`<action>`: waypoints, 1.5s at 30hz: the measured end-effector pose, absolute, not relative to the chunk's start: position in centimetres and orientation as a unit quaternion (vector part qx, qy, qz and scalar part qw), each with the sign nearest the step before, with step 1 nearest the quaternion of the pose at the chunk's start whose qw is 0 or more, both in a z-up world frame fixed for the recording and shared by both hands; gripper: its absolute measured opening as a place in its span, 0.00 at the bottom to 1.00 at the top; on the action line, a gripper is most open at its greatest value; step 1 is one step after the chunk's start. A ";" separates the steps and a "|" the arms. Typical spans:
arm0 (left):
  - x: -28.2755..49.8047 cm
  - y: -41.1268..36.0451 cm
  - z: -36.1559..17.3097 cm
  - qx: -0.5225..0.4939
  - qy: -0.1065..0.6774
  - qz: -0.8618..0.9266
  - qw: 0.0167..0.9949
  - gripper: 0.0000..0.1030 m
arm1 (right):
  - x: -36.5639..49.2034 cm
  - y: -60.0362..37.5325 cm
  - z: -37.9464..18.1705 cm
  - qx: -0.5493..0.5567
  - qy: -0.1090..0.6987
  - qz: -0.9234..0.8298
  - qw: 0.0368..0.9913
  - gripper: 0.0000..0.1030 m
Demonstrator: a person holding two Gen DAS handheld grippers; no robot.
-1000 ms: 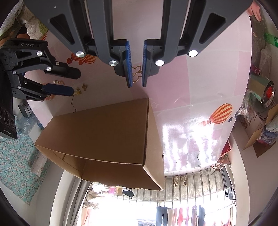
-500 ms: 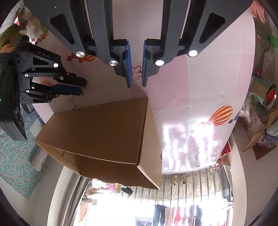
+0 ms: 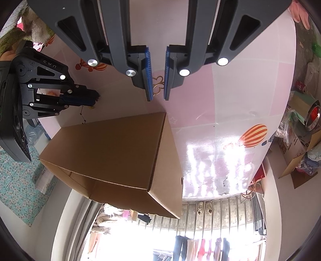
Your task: Organize jewelry
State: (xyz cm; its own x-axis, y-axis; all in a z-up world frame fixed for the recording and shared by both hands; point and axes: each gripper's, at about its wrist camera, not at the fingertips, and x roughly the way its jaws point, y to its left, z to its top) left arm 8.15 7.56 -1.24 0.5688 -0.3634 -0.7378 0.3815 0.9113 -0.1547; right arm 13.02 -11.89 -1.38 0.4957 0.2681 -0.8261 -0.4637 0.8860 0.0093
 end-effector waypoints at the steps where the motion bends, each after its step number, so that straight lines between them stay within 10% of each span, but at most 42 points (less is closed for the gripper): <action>1: 8.1 7.6 -1.3 0.011 0.414 -0.210 0.886 0.10 | 13.0 -11.9 -1.4 -0.108 0.454 0.213 0.858 0.06; 28: 7.7 5.7 11.1 -0.028 0.305 -0.294 0.906 0.10 | 13.3 -16.9 11.8 -0.038 0.303 0.235 0.923 0.06; 45: 23.4 -5.8 4.0 -0.058 0.520 -0.283 0.804 0.10 | 25.2 -21.9 6.7 0.025 0.482 0.203 0.852 0.07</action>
